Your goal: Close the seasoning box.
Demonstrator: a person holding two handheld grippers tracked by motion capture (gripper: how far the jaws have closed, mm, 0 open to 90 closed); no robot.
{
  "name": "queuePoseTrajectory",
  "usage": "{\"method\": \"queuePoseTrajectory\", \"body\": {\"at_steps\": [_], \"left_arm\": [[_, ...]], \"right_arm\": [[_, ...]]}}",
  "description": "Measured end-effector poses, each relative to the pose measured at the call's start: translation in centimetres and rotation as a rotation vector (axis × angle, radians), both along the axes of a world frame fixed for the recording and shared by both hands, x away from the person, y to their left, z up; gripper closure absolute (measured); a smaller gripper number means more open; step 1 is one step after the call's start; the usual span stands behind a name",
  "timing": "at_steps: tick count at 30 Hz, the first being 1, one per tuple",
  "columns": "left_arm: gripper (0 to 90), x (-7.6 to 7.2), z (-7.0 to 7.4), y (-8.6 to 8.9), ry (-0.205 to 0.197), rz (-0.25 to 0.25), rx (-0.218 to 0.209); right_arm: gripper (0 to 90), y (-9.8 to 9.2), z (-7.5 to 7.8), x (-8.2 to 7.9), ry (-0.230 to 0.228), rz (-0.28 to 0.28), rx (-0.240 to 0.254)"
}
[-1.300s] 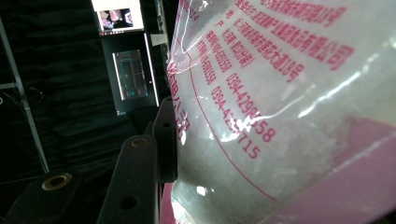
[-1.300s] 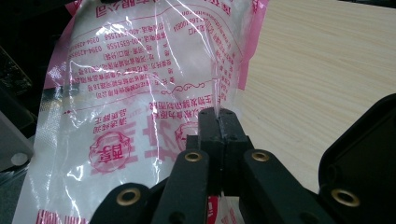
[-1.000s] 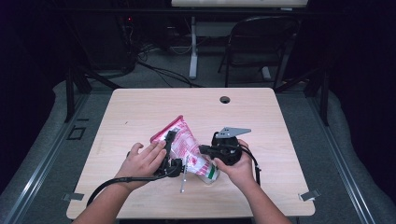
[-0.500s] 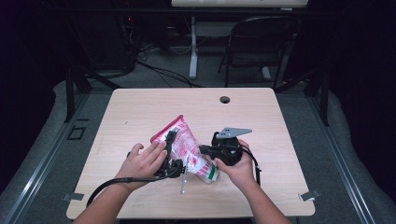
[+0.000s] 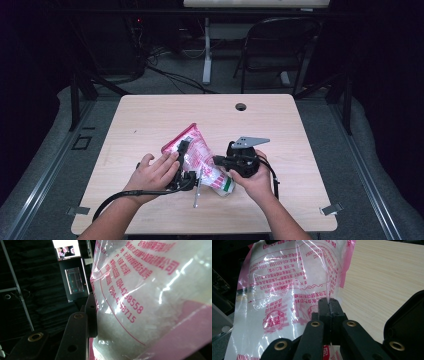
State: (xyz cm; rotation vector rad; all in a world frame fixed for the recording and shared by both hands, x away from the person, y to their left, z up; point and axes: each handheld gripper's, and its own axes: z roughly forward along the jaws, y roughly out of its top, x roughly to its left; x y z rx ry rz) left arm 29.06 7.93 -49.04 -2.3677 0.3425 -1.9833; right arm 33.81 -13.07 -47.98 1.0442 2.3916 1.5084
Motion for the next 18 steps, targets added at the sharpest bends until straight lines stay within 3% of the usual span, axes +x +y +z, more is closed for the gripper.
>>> {"method": "queuePoseTrajectory", "body": {"at_steps": [18], "left_arm": [[66.9,-0.27,0.22,-0.27,-0.022,-0.017,0.027]], "right_arm": [[90.0,-0.02,-0.34,0.00,-0.011,-0.010,-0.013]]}}
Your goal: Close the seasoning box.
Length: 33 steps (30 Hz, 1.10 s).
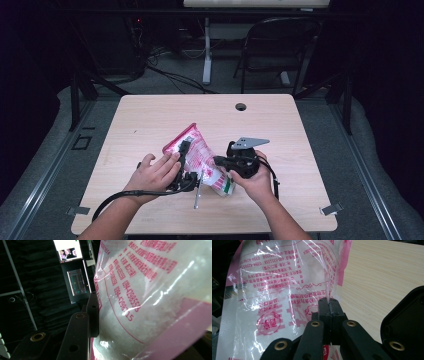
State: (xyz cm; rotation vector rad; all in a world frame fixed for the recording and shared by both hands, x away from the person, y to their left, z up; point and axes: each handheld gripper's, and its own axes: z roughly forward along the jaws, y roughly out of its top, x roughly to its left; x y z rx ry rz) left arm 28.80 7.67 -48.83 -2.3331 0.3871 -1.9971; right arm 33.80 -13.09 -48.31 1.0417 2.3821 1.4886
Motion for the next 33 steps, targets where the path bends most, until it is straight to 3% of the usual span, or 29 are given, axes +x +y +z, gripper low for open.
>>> {"method": "queuePoseTrajectory", "body": {"at_steps": [33], "left_arm": [[68.7,-0.22,0.19,-0.17,-0.022,-0.015,0.024]], "right_arm": [[90.0,-0.08,0.01,-0.12,-0.001,-0.004,0.005]]}}
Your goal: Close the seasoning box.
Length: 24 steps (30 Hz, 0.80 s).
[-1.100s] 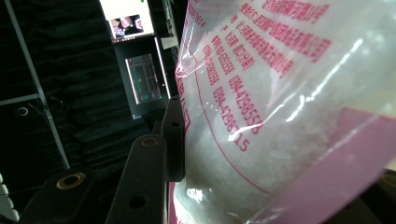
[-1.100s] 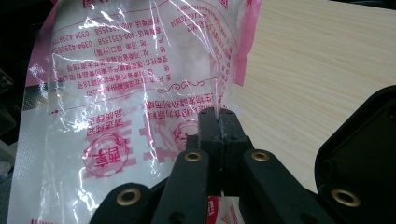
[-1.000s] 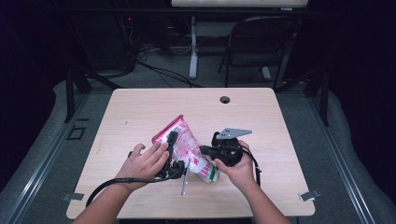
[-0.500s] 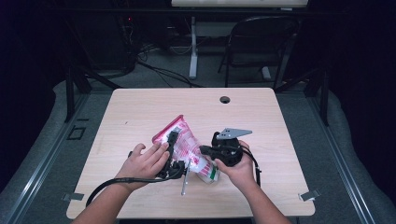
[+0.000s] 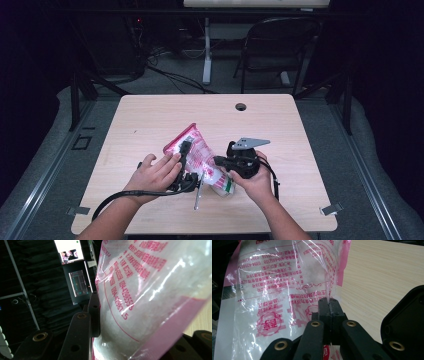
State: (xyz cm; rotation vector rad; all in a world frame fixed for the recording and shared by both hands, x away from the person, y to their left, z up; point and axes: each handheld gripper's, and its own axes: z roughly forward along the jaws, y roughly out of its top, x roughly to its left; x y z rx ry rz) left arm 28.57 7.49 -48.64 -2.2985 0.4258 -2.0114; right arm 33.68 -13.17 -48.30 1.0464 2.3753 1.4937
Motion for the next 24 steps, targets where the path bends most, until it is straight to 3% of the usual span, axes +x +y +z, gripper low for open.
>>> {"method": "queuePoseTrajectory", "body": {"at_steps": [24], "left_arm": [[69.5,-0.12,0.33,-0.35,-0.010,-0.010,0.017]], "right_arm": [[90.0,-0.25,0.08,-0.13,-0.006,-0.011,0.015]]}}
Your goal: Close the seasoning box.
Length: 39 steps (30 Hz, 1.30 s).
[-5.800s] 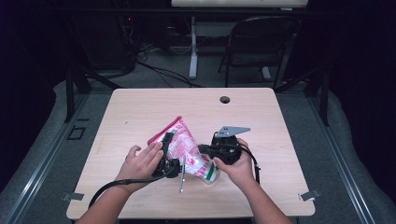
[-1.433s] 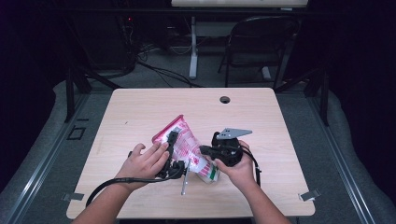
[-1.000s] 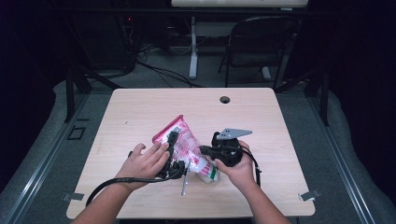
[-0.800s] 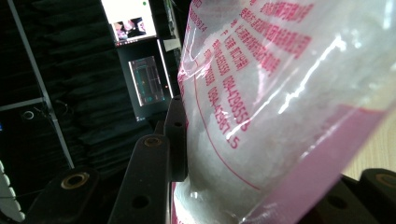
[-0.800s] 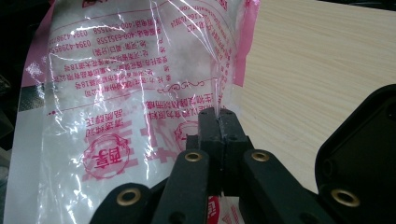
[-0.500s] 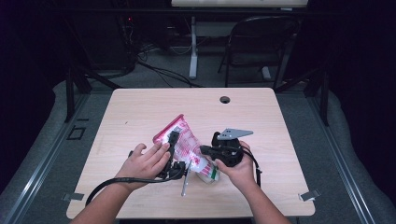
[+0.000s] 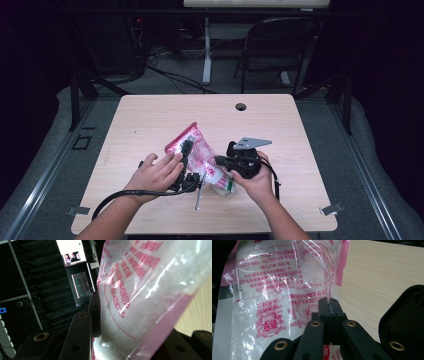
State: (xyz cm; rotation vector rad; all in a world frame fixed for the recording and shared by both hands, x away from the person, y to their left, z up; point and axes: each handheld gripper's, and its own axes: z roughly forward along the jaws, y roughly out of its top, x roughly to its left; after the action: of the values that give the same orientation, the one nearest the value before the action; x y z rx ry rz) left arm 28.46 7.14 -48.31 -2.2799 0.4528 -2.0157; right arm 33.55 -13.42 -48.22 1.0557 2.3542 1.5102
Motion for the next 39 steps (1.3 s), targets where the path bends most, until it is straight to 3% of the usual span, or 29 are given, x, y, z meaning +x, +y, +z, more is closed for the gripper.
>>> {"method": "queuePoseTrajectory", "body": {"at_steps": [3,4,5,9,27,30,31,39], "left_arm": [[69.5,0.03,0.02,-0.08,-0.004,-0.007,-0.001],[69.5,0.04,-0.08,-0.04,0.015,0.009,-0.018],[69.5,0.04,0.04,-0.16,-0.005,-0.006,-0.004],[69.6,0.05,-0.04,-0.19,0.007,0.002,-0.014],[69.8,0.06,0.03,-0.63,-0.011,-0.020,-0.006],[69.9,-0.01,0.00,-0.78,0.003,-0.014,0.000],[69.9,0.01,-0.05,-0.79,-0.011,-0.025,-0.001],[70.5,-0.14,0.09,-0.97,-0.011,-0.026,0.018]], "right_arm": [[90.0,-0.06,0.01,0.03,0.001,0.004,-0.004],[90.0,-0.08,0.01,0.02,0.001,0.002,-0.005],[90.0,-0.13,0.01,0.03,0.003,0.001,0.001],[90.0,-0.20,-0.02,0.04,0.003,-0.004,0.003],[90.0,-0.63,0.04,0.08,0.005,-0.009,0.002],[90.0,-0.80,-0.02,0.13,0.006,-0.013,-0.004],[90.0,-0.83,-0.04,0.15,0.007,-0.013,-0.004],[90.0,-0.91,-0.10,0.12,0.005,-0.021,-0.002]]}}
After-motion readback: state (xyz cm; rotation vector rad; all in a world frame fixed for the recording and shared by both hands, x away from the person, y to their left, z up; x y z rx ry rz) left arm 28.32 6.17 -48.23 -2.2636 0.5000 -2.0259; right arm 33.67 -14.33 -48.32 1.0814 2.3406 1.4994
